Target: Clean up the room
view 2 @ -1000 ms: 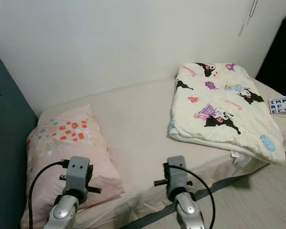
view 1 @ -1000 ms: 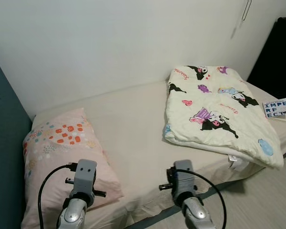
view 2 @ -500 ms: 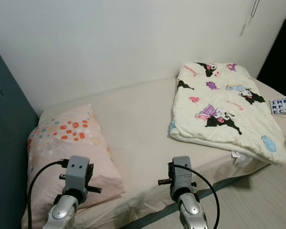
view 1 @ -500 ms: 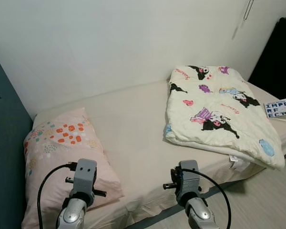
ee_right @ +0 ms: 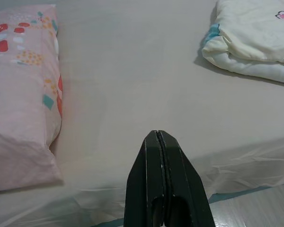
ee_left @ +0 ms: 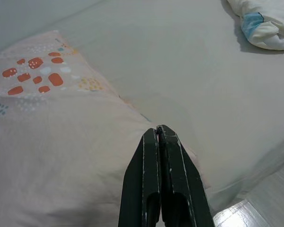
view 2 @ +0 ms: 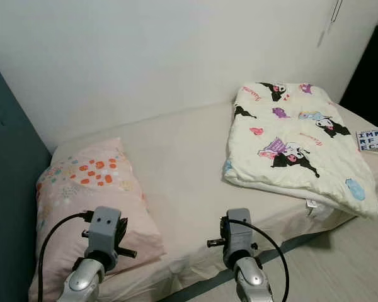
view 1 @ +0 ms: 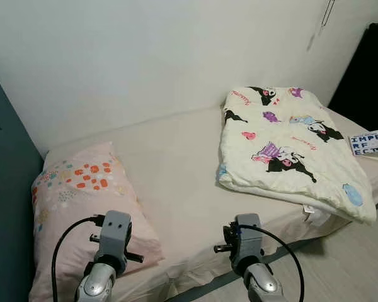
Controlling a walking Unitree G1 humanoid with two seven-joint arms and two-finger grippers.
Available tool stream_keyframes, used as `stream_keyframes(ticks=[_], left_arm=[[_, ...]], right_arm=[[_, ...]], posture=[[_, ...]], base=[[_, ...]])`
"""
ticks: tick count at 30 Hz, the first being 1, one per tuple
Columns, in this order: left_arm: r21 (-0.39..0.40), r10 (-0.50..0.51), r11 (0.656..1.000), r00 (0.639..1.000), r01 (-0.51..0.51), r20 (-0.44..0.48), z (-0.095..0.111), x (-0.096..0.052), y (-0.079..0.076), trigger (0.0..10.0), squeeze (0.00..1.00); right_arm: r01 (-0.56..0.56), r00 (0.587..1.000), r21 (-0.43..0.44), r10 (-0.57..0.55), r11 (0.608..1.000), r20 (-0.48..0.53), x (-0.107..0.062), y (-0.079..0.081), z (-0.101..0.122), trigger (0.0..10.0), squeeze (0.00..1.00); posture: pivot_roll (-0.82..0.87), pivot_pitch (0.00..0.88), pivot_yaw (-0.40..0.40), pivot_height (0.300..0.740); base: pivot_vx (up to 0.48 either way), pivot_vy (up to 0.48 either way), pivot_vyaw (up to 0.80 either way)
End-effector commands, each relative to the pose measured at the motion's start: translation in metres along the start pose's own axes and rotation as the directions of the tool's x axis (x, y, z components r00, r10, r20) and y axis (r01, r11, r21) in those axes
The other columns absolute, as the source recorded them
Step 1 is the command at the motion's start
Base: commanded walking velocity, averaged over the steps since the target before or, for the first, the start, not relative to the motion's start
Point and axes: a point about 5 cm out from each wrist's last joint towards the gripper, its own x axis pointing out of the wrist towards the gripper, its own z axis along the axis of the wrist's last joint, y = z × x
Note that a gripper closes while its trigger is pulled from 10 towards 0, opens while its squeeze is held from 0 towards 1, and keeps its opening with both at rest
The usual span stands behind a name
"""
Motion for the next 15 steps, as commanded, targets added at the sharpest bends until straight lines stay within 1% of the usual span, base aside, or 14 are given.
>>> stream_keyframes(ticks=[1, 2, 13, 15], left_arm=[[-0.019, -0.001, 1.000, 1.000, 0.001, -0.009, -0.002, -0.003, -0.001, 10.0, 0.00], [-0.020, -0.003, 1.000, 1.000, 0.003, -0.011, -0.003, -0.003, -0.001, 10.0, 0.00], [0.000, -0.028, 1.000, 0.999, 0.028, -0.030, -0.006, -0.004, -0.003, 10.0, 0.00], [0.006, -0.058, 0.998, 0.997, 0.059, -0.054, -0.010, -0.005, -0.004, 10.0, 0.00]], right_arm=[[0.008, 1.000, 0.007, -0.008, 1.000, -0.003, -0.002, 0.000, -0.002, 10.0, 0.00], [0.008, 1.000, -0.004, -0.008, 1.000, -0.005, -0.002, 0.000, -0.003, 10.0, 0.00], [0.001, 0.999, -0.004, -0.001, 1.000, -0.039, -0.003, 0.001, -0.009, 10.0, 0.00], [0.005, 0.998, -0.020, -0.006, 1.000, -0.065, -0.004, 0.001, -0.013, 10.0, 0.00]], posture=[[-0.03, 0.050, 0.000, 0.737], [-0.03, 0.050, 0.000, 0.737], [-0.03, 0.042, -0.002, 0.737], [-0.03, 0.040, -0.002, 0.737]], base=[[0.000, 0.000, 0.00], [0.000, 0.000, 0.00], [0.000, 0.000, 0.00], [0.000, 0.000, 0.00]])
